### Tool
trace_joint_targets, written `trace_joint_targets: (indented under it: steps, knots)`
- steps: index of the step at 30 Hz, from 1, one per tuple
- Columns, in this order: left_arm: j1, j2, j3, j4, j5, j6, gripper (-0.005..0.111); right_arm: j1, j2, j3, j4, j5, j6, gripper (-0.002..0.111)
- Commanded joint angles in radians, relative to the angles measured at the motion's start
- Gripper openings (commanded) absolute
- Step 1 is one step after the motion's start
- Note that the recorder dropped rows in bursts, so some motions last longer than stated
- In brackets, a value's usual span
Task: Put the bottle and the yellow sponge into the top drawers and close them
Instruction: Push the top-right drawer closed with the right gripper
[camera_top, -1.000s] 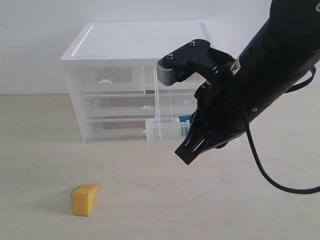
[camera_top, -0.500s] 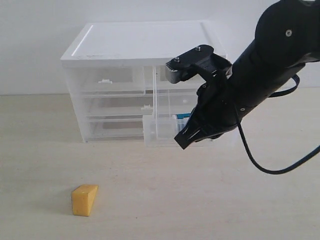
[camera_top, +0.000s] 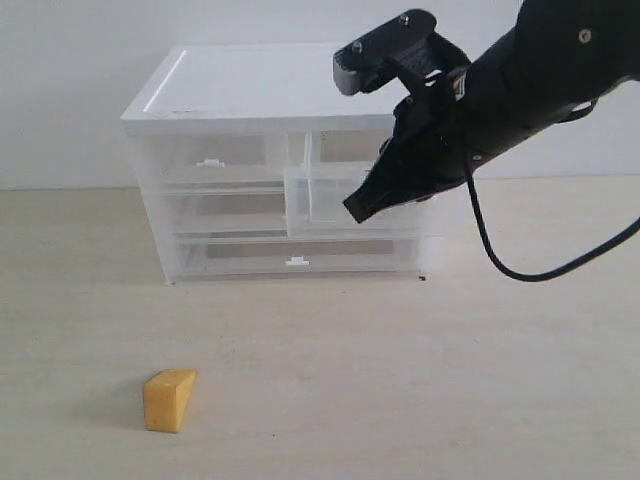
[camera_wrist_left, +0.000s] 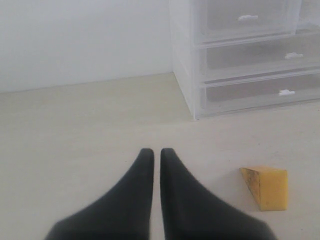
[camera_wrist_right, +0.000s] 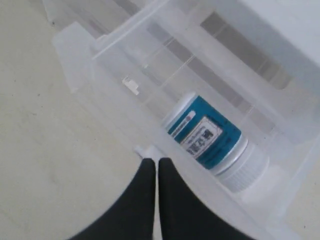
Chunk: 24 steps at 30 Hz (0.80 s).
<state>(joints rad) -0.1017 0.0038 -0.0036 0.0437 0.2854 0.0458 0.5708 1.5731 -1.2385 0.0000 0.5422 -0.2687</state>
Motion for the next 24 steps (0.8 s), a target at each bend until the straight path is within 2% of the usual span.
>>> trace_joint_targets:
  steps: [1,6,10,12,24]
  knots:
    - [0.002,-0.004,0.004,0.001,-0.008,-0.001,0.004,-0.003,-0.005,-0.030,-0.018,0.011,-0.003,0.000]
    - [0.002,-0.004,0.004,0.001,-0.008,-0.001,0.004,-0.003,-0.023,-0.030,-0.010,0.061,-0.003,0.000]
    - [0.002,-0.004,0.004,0.001,-0.008,-0.001,0.004,-0.003,-0.087,-0.030,0.019,0.254,-0.035,0.000]
    - [0.002,-0.004,0.004,0.001,-0.008,-0.001,0.004,-0.003,-0.057,-0.030,0.019,0.264,-0.035,0.000]
    - [0.002,-0.004,0.004,0.001,-0.008,-0.001,0.004,-0.018,0.124,-0.030,-0.066,-0.182,-0.031,0.000]
